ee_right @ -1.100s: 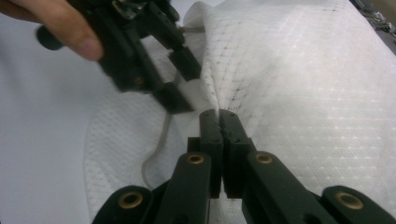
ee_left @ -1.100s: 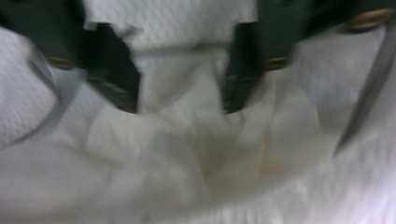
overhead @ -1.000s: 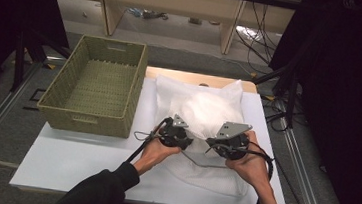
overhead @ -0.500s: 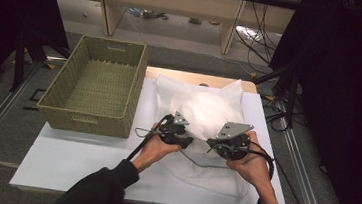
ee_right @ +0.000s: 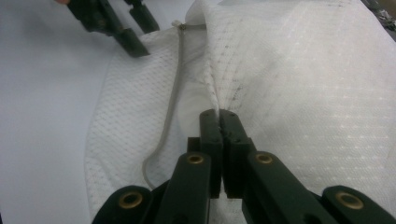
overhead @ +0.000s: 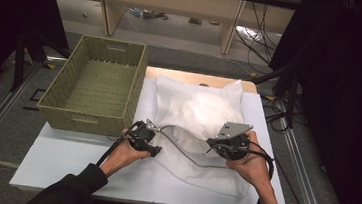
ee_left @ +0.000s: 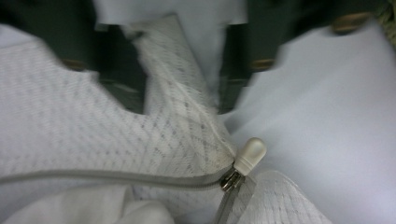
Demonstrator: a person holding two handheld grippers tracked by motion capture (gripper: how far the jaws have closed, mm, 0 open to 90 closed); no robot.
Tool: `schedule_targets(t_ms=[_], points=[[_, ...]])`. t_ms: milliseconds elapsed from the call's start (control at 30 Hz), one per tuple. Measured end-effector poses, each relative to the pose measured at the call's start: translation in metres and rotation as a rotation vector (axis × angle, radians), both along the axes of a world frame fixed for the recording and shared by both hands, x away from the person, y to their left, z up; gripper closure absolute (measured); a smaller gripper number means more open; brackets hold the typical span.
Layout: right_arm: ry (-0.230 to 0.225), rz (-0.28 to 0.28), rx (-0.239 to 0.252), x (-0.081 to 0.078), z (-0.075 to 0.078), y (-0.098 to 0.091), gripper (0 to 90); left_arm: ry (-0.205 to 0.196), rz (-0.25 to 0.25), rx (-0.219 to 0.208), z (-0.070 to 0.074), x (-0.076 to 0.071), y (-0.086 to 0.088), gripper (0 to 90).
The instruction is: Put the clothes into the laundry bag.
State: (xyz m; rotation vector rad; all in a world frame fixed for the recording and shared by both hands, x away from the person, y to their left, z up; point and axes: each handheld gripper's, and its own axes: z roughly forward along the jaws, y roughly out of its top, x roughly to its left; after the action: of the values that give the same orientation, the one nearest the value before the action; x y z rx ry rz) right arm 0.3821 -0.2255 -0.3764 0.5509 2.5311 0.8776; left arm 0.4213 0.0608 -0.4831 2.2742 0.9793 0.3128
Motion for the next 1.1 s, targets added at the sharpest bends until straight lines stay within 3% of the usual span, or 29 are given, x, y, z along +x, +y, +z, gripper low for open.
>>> schedule_targets(t_ms=[33,67,100,200,267,300,433,600,700,867,933,1000,1033,1100], points=[[0.000,-0.001,0.000,0.000,0.000,0.000,90.0,0.010,-0.034,-0.008,0.001,0.002,0.004,67.9],[0.002,-0.011,0.000,0.000,0.001,-0.001,90.0,0.012,-0.051,0.001,0.003,0.002,0.007,83.0],[0.012,-0.008,-0.003,-0.001,0.002,-0.001,90.0,-0.007,-0.051,-0.004,0.005,-0.001,0.013,86.8],[0.008,0.001,0.000,0.000,0.001,-0.002,90.0,0.008,-0.067,-0.015,0.010,-0.007,0.023,87.7],[-0.003,0.004,0.002,-0.001,0.002,-0.001,90.0,-0.024,-0.098,-0.025,0.018,-0.024,0.034,88.2],[-0.003,-0.002,0.007,-0.002,0.002,-0.001,90.0,-0.024,-0.098,-0.025,0.018,-0.024,0.034,88.1],[-0.011,0.008,0.004,-0.006,0.006,0.000,90.0,-0.014,-0.142,-0.076,0.022,-0.058,0.047,88.1],[-0.007,0.000,-0.002,-0.012,0.007,0.000,90.0,0.002,-0.195,-0.075,0.021,-0.077,0.046,88.1],[0.001,0.027,-0.010,-0.015,0.004,0.000,90.0,0.003,-0.224,-0.065,0.019,-0.087,0.044,87.9],[0.065,0.051,-0.048,-0.019,-0.013,0.005,90.0,0.022,-0.224,-0.038,0.012,-0.086,0.045,87.9],[0.119,0.055,-0.086,-0.017,-0.031,0.007,90.0,0.028,-0.220,-0.033,0.009,-0.086,0.045,87.8],[0.134,0.052,-0.113,-0.015,-0.040,0.008,90.0,0.024,-0.236,-0.030,0.009,-0.085,0.045,87.6],[0.176,0.042,-0.133,-0.013,-0.059,0.008,90.0,0.027,-0.236,-0.029,0.009,-0.085,0.045,87.1],[0.195,0.038,-0.136,-0.013,-0.064,0.008,90.0,0.043,-0.220,-0.027,0.008,-0.085,0.045,86.5]])
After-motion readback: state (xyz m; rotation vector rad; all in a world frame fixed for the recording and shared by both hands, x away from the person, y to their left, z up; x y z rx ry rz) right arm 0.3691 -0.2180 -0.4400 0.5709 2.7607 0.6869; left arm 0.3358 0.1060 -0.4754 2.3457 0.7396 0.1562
